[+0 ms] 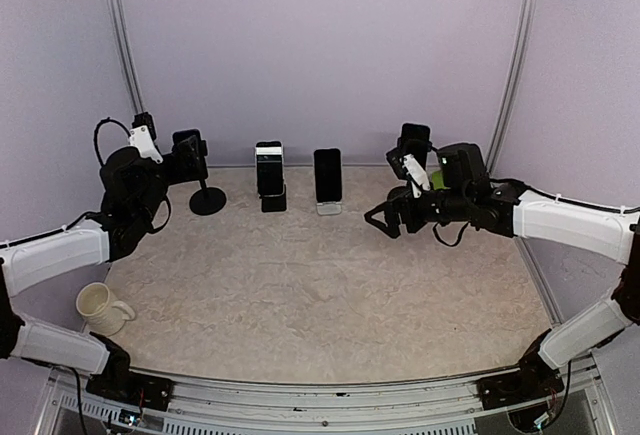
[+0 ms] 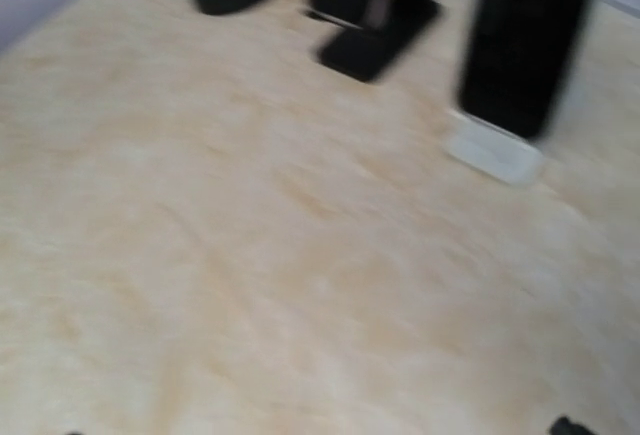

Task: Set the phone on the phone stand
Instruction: Reset both arms

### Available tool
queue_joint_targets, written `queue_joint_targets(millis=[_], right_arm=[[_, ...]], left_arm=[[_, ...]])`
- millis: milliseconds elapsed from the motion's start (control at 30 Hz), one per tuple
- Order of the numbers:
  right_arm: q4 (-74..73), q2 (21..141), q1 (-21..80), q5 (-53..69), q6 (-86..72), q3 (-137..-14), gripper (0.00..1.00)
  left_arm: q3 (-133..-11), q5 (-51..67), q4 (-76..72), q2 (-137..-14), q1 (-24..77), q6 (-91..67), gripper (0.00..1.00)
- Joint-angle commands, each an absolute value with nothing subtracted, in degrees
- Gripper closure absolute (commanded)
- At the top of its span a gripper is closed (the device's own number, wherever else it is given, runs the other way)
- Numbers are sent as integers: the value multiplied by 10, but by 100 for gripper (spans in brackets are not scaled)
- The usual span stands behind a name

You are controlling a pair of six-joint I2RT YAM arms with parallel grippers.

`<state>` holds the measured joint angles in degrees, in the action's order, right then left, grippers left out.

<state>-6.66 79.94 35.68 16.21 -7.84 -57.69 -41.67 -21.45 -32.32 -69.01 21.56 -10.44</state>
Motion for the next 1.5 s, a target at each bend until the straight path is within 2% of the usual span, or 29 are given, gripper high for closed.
queue_joint_targets(millis=[0,400,667,800,1067,1167,1267,1467], right_arm=[[-31,772,351,46,-92,-541,0],[76,737,339,-110,-98,-394,0],[198,709,316,-111,-78,-294,0],[184,685,299,-81,-83,-280,0],[139,573,208,-49,-99,-239,0],[129,512,165,-56,-109,-206,0],[123,457,138,-68,-115,-179,0],[84,446,133,-154,-124,-182,0]], left_arm=[[-378,-234,-309,-683,250,-129,1],[-244,-287,-395,-673,333,-129,1],[-143,-308,-486,-655,343,-104,1],[-106,-322,-519,-633,339,-82,1],[-56,-192,-534,-553,210,-167,2],[-69,-209,-506,-532,210,-151,2],[-85,-274,-469,-502,219,-111,4],[-89,-324,-454,-513,216,-97,6]])
